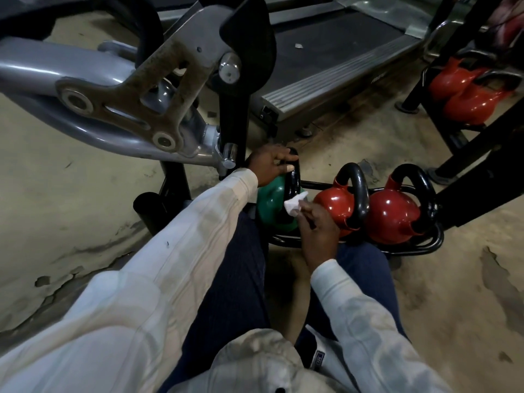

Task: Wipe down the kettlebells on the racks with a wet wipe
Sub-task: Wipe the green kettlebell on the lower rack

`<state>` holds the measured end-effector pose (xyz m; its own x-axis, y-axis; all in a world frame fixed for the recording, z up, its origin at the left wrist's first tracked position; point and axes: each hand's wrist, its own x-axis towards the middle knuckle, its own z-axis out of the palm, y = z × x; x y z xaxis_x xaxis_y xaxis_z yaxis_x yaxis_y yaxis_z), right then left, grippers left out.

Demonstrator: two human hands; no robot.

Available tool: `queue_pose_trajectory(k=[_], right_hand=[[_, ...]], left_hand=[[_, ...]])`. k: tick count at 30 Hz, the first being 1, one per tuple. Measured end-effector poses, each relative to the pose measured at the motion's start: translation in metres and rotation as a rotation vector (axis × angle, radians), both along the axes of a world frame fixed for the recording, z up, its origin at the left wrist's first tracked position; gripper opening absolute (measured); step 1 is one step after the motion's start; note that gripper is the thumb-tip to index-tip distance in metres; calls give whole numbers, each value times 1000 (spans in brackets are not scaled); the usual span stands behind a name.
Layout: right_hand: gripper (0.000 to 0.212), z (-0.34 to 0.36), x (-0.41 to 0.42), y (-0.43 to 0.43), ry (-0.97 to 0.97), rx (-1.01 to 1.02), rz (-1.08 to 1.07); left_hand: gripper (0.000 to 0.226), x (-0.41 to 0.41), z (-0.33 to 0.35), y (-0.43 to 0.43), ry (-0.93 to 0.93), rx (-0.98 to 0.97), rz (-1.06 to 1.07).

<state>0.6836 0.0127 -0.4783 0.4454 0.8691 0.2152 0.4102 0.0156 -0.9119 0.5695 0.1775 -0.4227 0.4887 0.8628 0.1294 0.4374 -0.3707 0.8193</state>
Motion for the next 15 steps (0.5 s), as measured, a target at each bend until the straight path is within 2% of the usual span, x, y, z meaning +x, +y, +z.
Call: queue_pose_trajectory(k=[3, 4, 6, 9, 11, 14, 15], right_hand=[[6, -6, -15, 9, -514, 108, -78], [10, -8, -18, 13, -634, 105, -95], [14, -14, -21, 14, -713, 58, -116], [10, -22, -16, 7, -644, 23, -127], [9, -26, -12, 1, -533, 62, -117], [5, -33, -12, -3, -203, 56, -88], [11, -33, -12, -3, -58, 5, -95]], left_hand=[[34, -2, 3, -2, 7, 4, -7], [34, -3, 3, -2, 12, 7, -11], [34, -3, 3, -2, 22, 10, -16], [34, -2, 3, -2, 17, 14, -9], [34, -1, 2, -1, 9, 13, -2], [34, -1, 2, -1, 6, 12, -1], [34, -1, 2, -1, 7, 16, 0]])
